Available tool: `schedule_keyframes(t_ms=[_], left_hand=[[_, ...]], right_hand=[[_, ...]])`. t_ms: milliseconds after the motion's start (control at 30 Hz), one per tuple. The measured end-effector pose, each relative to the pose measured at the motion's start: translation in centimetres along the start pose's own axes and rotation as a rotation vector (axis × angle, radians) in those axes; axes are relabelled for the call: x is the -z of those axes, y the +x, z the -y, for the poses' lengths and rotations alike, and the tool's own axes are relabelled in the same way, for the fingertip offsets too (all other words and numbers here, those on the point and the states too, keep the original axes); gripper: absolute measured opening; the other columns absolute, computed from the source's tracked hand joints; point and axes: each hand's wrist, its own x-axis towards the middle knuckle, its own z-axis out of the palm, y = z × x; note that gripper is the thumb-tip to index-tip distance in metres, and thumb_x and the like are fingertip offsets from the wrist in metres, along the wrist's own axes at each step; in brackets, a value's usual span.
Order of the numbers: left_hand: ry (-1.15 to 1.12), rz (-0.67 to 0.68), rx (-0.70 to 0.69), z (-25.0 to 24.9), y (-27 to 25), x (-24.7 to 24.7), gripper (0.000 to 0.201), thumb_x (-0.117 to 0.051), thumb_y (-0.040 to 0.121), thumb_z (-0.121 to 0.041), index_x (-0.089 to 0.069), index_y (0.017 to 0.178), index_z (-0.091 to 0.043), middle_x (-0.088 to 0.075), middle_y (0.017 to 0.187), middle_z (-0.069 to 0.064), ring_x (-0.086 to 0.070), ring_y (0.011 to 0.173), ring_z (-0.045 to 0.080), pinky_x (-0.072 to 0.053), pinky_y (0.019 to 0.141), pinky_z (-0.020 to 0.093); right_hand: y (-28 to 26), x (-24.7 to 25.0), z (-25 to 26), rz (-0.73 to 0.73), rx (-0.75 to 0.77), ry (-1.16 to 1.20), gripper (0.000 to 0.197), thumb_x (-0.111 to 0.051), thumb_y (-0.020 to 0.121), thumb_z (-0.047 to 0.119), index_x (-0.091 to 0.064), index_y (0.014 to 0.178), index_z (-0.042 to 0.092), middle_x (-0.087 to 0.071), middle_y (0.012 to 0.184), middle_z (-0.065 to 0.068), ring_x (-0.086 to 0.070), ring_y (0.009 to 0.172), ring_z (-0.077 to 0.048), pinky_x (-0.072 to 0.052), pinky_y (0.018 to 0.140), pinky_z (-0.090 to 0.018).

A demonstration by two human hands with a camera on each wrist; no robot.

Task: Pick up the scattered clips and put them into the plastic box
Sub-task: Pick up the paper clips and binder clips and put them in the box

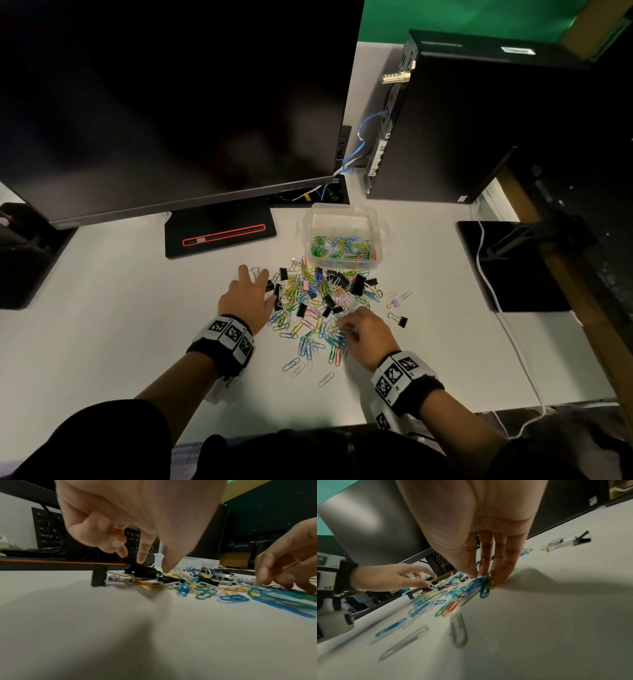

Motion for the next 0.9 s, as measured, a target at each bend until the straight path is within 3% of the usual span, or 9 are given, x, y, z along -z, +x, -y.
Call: schedule_keyframes(t_ms=[133, 233, 433, 567, 733, 900], left_hand=[[-0.085, 0.025, -0.290, -0.4, -1.0, -0.3, 0.036, -0.044, 0.093, -0.025, -0.044, 0.126, -0.012, -0.042, 0.121, 0.011, -0.055, 0.096, 0.024, -0.051, 0.071, 0.034], [-0.157, 0.120, -0.478, -0.7, -2.3, -1.0, 0.036, -0.045, 0.093, -0.023, -0.046, 0.127, -0.013, -0.047, 0.119, 0.007, -0.056, 0.098, 0.022, -0.052, 0.080, 0.036], [-0.100, 0.192, -0.478, -1.4, -4.6, -2.7, 0.061, -0.044, 0.093, -0.038, -0.022, 0.144, -0.015, -0.032, 0.133, 0.005, -0.041, 0.118, 0.018, -0.048, 0.091, 0.031], [-0.157, 0.186, -0.531, -1.9, -4.6, -3.0, 0.055, -0.045, 0.092, -0.037, -0.032, 0.140, -0.015, -0.036, 0.130, 0.008, -0.040, 0.119, 0.021, -0.044, 0.095, 0.032], [-0.345, 0.211, -0.565, -2.2, -4.3, -3.1, 0.047, -0.054, 0.089, -0.033, -0.045, 0.131, -0.016, -0.044, 0.122, 0.005, -0.045, 0.115, 0.019, -0.039, 0.101, 0.028], [-0.242, 0.193, -0.445, -1.8, -4.2, -3.0, 0.087, -0.066, 0.071, -0.058, -0.032, 0.140, -0.018, -0.036, 0.129, 0.002, -0.038, 0.117, 0.019, -0.037, 0.103, 0.032]], right_hand=[[0.0, -0.4, 0.6, -0.029, -0.006, -0.030, 0.037, -0.049, 0.080, 0.000, -0.063, 0.111, 0.015, -0.057, 0.110, -0.007, -0.059, 0.098, -0.025, -0.040, 0.078, -0.021], [-0.2, -0.9, 1.0, -0.007, 0.012, -0.029, 0.035, -0.051, 0.082, 0.002, -0.062, 0.111, 0.016, -0.055, 0.113, -0.007, -0.058, 0.100, -0.026, -0.043, 0.082, -0.023], [-0.3, -1.0, 1.1, 0.005, 0.021, -0.017, 0.033, -0.053, 0.083, 0.008, -0.059, 0.114, 0.017, -0.054, 0.116, -0.007, -0.057, 0.104, -0.026, -0.043, 0.083, -0.025], [-0.5, -1.5, 1.4, 0.009, 0.074, -0.023, 0.035, -0.051, 0.085, 0.012, -0.054, 0.120, 0.018, -0.049, 0.118, -0.007, -0.053, 0.106, -0.027, -0.047, 0.089, -0.032], [-0.5, -1.4, 1.3, 0.054, 0.105, -0.019, 0.026, -0.052, 0.084, 0.012, -0.059, 0.109, 0.018, -0.051, 0.109, -0.006, -0.053, 0.102, -0.025, -0.043, 0.085, -0.028], [-0.5, -1.0, 0.3, -0.003, 0.081, 0.007, 0.035, -0.057, 0.085, 0.019, -0.054, 0.120, 0.019, -0.049, 0.120, -0.004, -0.047, 0.115, -0.021, -0.040, 0.098, -0.028]])
